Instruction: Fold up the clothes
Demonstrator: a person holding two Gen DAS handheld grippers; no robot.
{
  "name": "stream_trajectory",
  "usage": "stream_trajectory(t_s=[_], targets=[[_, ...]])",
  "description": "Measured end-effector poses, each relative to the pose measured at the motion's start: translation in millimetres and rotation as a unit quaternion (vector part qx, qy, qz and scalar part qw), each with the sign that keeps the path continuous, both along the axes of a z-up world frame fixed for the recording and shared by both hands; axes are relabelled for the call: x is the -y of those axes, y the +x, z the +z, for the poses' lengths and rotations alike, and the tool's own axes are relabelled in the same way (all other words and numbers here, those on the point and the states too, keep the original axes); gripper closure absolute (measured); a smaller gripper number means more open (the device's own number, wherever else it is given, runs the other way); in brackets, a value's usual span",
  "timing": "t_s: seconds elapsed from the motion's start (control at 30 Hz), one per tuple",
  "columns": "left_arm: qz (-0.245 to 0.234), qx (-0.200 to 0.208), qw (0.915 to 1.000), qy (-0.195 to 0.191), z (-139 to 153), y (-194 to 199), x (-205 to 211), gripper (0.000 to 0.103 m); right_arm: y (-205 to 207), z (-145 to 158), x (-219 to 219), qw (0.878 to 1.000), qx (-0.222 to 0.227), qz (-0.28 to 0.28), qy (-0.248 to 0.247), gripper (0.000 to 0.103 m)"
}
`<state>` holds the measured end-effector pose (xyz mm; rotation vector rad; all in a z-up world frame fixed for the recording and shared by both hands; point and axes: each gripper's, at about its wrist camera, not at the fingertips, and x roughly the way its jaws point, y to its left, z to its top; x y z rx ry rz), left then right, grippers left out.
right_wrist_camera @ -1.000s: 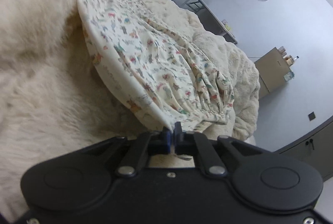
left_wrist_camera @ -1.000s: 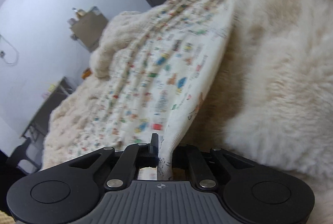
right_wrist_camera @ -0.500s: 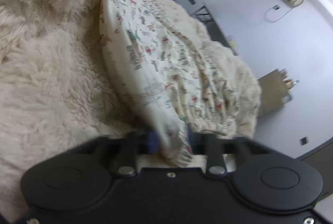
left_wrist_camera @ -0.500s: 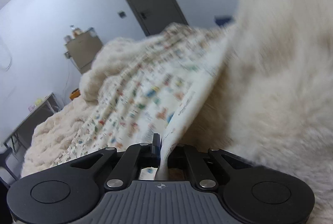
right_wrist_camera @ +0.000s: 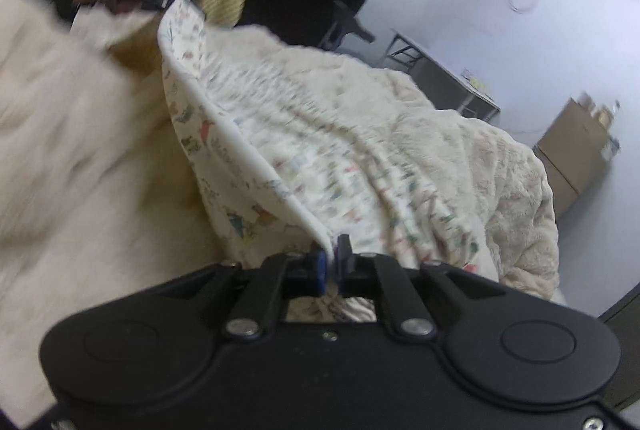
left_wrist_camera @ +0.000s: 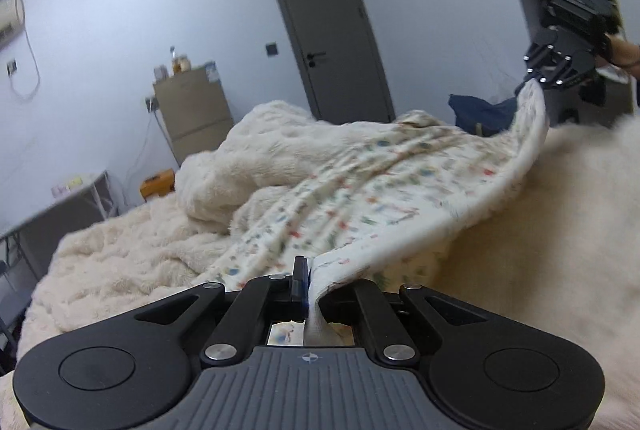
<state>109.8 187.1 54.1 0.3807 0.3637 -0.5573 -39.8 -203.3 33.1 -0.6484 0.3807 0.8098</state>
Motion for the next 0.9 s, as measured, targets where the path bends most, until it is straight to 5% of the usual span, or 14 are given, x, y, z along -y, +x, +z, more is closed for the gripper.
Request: stream_trajectory(t_s=[0.2,0.43,0.47,0.53,0.57,0.67,0.73,0.8,0.9], targets=[[0.001,-0.065,0.9976,0.023,8.6,114.4,4.5,0.101,96.7,13.0,12.7,0.996,-0.045,-0.053,0.056,0.101],[0.018,-0.179,0.9833,0.028,-31.4,239.8,32.9,0.097,214.4,-25.8,38.4,0.977,-0.148,-0.137,0.062,0.099],[0.031,-0.2,0.9788,0.03,-41.1,253.1,35.8,0.087,220.1,-29.3,41.9,0.974,-0.159,-0.146,0.072,0.097],[0.052,-0.218,0.9733,0.051,-56.9,266.4,39.1,0.065,235.5,-36.8,53.4,0.963,-0.187,-0.172,0.091,0.066],[0.063,-0.217,0.972,0.064,-62.6,269.4,39.2,0.049,241.7,-38.4,60.4,0.957,-0.198,-0.186,0.102,0.061],[0.099,-0.233,0.9654,0.061,-76.7,265.1,17.5,0.024,254.0,-34.1,79.6,0.929,-0.249,-0.218,0.163,0.059],[0.109,-0.263,0.958,0.034,-81.9,247.7,-12.4,0.022,258.6,-26.7,83.3,0.923,-0.253,-0.231,0.177,0.058],[0.086,-0.254,0.9629,0.03,-80.3,219.6,-30.8,0.02,256.6,-20.1,79.3,0.926,-0.24,-0.235,0.17,0.057],[0.076,-0.23,0.9673,0.076,-74.2,154.4,-60.5,0.019,255.5,-12.5,79.3,0.932,-0.226,-0.238,0.156,0.05]])
